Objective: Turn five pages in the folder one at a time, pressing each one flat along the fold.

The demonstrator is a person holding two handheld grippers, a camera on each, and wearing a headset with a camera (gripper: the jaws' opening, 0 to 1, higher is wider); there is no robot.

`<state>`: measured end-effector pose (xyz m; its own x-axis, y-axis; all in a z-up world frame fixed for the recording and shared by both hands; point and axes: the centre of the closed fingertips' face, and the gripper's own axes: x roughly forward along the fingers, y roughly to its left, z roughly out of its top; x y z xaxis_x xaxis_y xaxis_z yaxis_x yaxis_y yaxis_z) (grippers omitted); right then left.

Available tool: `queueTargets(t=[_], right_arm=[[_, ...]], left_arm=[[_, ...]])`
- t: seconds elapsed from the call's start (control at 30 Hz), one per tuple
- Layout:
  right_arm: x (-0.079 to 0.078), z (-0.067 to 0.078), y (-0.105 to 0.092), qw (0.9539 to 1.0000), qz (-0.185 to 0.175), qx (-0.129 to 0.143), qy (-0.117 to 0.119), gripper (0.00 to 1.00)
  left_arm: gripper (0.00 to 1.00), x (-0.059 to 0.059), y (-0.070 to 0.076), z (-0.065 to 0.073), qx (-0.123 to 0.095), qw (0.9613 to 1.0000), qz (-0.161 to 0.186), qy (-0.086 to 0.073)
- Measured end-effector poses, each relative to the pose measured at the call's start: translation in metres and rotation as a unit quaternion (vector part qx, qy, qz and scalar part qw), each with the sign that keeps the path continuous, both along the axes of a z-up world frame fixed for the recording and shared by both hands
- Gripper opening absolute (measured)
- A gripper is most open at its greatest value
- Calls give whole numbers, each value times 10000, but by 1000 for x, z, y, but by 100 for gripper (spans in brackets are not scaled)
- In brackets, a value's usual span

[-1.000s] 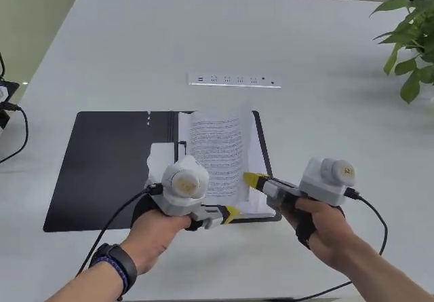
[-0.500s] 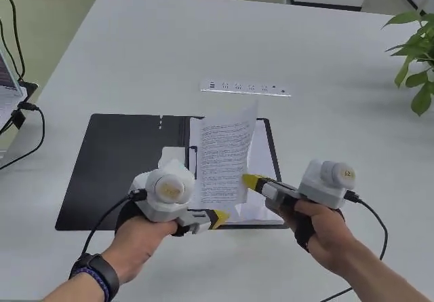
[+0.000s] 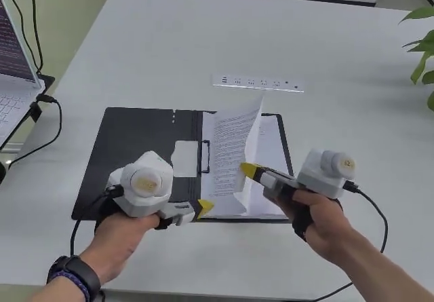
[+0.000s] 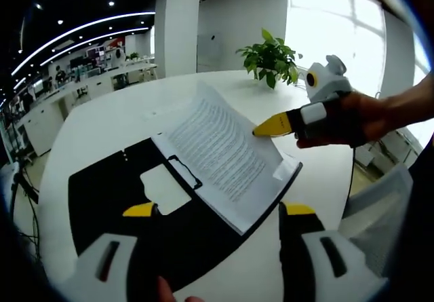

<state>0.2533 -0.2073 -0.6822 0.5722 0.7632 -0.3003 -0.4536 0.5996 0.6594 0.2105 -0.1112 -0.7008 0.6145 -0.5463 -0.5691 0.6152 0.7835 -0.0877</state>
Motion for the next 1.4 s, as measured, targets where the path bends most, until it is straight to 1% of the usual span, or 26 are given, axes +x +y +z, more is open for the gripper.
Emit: queueTargets(t=[0.13,0.2,0.37,0.47,0.57,0.73,0.8,0.87,1.07,1.2,1.3,1.4], right_arm=[[2,4,10,10000,21,37,-33,0],[3,6,15,9999,29,104,-45,0],[4,10,31,9998,139,137,-79,0],[3,11,41,9996,213,137,-92,0],[3,12,50,9995,265,169,-87,0],[3,13,65,9989,415,186,-95,0],[3,13,70,9986,480,170,-108,0],[2,13,73,9985,514,178,-100,0],[-1,13,82,9979,622,160,-104,0],[-2,13,90,9975,690,152,-91,0],[-4,13,96,9970,761,134,-91,0],[-4,14,104,9965,814,137,-92,0]], left_arm=[[72,-3,17,2,-5,9998,177,-22],[72,-4,27,3,-28,9996,284,-11],[72,-5,47,5,-56,9987,499,-13],[72,-4,60,9,-71,9978,663,-21],[72,-3,74,14,-101,9965,832,-67],[72,-6,93,19,-106,9945,1036,-95],[72,-6,100,22,-179,9932,1146,-107],[72,-8,104,26,-171,9927,1190,-137],[72,-13,112,30,-200,9913,1292,-174],[73,-15,115,30,-189,9913,1291,-188],[73,-18,118,29,-109,9917,1259,-219],[73,-21,122,28,-130,9916,1272,-208]])
